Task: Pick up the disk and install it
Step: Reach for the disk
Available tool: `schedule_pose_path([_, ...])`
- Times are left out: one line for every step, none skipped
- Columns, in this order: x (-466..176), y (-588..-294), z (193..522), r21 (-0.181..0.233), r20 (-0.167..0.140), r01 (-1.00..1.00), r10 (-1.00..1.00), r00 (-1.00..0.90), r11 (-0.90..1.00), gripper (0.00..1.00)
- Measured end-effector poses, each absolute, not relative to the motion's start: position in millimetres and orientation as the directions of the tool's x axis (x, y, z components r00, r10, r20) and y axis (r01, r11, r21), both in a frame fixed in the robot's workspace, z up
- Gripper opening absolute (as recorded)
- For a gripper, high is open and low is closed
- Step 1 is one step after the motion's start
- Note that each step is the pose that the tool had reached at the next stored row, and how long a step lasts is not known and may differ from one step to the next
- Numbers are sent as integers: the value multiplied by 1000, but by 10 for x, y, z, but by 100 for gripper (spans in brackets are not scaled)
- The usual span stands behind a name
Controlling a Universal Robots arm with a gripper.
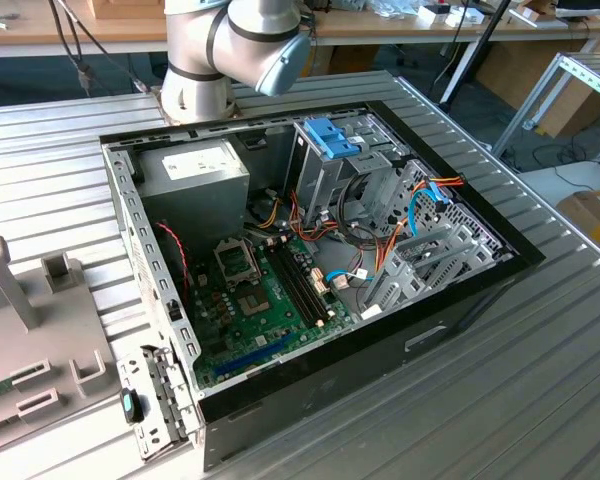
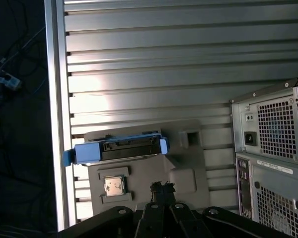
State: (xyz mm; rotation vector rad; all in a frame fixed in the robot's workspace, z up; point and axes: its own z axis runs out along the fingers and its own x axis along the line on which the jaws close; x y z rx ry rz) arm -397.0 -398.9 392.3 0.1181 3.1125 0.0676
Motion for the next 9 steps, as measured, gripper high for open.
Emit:
schedule_pose_path([-3992, -3989, 3922, 44, -24, 75, 76, -997, 996, 11])
schedule_pose_path([-4014, -3989, 3922, 44, -24, 75, 76, -997, 996, 11])
schedule_pose_path([-4041, -3989, 3921, 44, -25, 75, 76, -997, 996, 11])
schedule_pose_path([-4079, -3989, 3920, 44, -24, 75, 76, -997, 996, 11])
schedule_pose_path([-4101, -3989, 3920, 44, -25, 75, 76, -997, 996, 11])
schedule_pose_path([-4117, -3989, 3919, 44, -25, 75, 76, -997, 996, 11])
schedule_pose_path([-4135, -3989, 3920, 44, -24, 75, 76, -997, 996, 11])
schedule_pose_path([-4144, -3990, 3919, 44, -25, 75, 76, -997, 996, 11])
schedule_pose_path([-4159, -3990, 3920, 44, -24, 75, 76, -997, 996, 11])
